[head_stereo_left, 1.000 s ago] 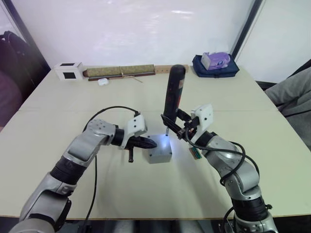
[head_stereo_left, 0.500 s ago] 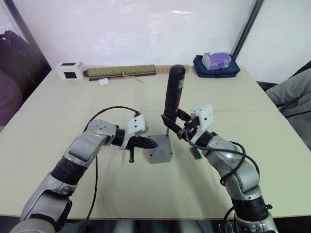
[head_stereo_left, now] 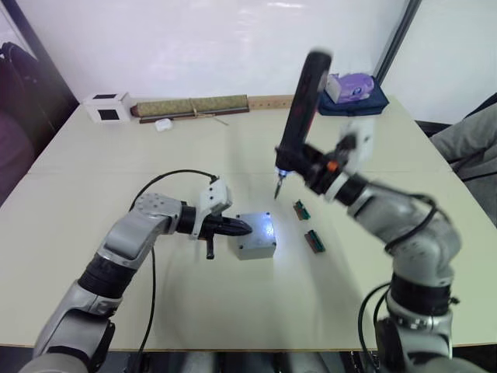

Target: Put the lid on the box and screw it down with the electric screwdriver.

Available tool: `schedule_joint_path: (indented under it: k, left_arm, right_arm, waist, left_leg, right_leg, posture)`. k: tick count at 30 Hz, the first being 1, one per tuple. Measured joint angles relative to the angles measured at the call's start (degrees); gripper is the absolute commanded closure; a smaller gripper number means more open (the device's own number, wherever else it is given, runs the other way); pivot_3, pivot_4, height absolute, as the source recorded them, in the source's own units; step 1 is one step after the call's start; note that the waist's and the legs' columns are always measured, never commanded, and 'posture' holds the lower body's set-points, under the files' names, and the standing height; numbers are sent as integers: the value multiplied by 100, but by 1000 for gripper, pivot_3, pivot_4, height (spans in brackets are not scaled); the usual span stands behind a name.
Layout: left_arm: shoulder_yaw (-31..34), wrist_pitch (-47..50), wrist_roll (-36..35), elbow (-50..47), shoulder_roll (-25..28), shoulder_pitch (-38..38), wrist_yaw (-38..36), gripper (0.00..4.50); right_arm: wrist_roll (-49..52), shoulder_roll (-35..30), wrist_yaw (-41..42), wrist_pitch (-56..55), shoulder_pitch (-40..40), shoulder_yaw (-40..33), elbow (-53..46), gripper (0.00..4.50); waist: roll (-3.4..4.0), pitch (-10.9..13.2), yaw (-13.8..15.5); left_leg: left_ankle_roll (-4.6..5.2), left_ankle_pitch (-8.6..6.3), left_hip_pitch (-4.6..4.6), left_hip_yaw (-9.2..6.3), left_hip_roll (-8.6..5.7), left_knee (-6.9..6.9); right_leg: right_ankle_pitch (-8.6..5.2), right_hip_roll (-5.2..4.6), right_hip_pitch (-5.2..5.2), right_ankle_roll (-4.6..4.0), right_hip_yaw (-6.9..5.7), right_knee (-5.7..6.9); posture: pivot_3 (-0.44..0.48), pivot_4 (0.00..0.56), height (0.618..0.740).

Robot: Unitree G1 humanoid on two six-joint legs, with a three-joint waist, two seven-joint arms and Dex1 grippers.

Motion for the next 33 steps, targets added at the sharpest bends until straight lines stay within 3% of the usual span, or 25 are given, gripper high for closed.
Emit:
schedule_joint_path:
  k: [3,7,11,14,17,19,24,33]
  left_arm:
    - [243,93,-109,1,-150,-18,304,4500]
    - [577,121,-242,-80,-247,-151,593,4500]
    - [726,59,-320,-121,-193,-177,579,4500]
    - [368,-86,-186,-122,447,-207,-36,4500]
    - [298,-87,-212,-147,536,-351,-325,4500]
    - [303,14,-448,-375,557,-438,-545,4500]
    - [60,31,-507,-945,719,-447,-786,4500]
    - [-279,-153,-260,-1155,941,-216,-793,4500]
  right_arm:
    - [899,-104,-618,297,-414,-357,43,2734]
    - [1205,-377,-1073,408,-640,-467,443,2734]
    - [1066,-1273,-1231,482,-655,-755,1103,2734]
    - [1076,-2232,-1217,1195,-269,-1000,1734,2734]
    - [1068,-2956,-1163,2197,23,-1031,2294,2734]
    - [1005,-3508,-921,2882,343,-846,2597,2734]
    - [1979,-4512,-422,3094,850,193,3673,2734]
    - [1973,-4518,17,3095,745,970,3951,2734]
  waist:
    - [-1,3,4]
    - [-2,20,3]
    - [-7,26,45]
    - [-8,33,26]
    - [14,55,29]
    - [15,62,26]
    - [21,76,-63]
    - [16,83,-130]
  left_leg:
    - [0,0,-4,-3,2,-12]
    - [0,0,-8,7,-7,-8]
    - [1,0,-11,7,-19,-8]
    - [6,-3,-13,12,-18,-15]
    - [7,-4,-17,16,-14,-14]
    - [8,-5,-19,13,-8,-15]
    - [12,-7,-11,28,-8,-13]
    - [12,-7,-11,24,-6,-10]
  right_leg:
    - [-2,2,-4,-3,-2,-10]
    - [-1,-9,-1,0,-1,-19]
    - [0,-16,7,1,-2,-34]
    - [-1,-13,5,0,0,-46]
    - [-1,-11,-1,0,3,-44]
    - [-1,-1,-2,-1,2,-46]
    - [-1,15,-4,0,13,-41]
    - [-1,18,-3,2,13,-40]
  posture:
    - [0,150,740]
    - [0,150,740]
    - [0,150,740]
    - [0,150,740]
    - [0,150,740]
    - [0,150,740]
    - [0,150,740]
    - [0,150,740]
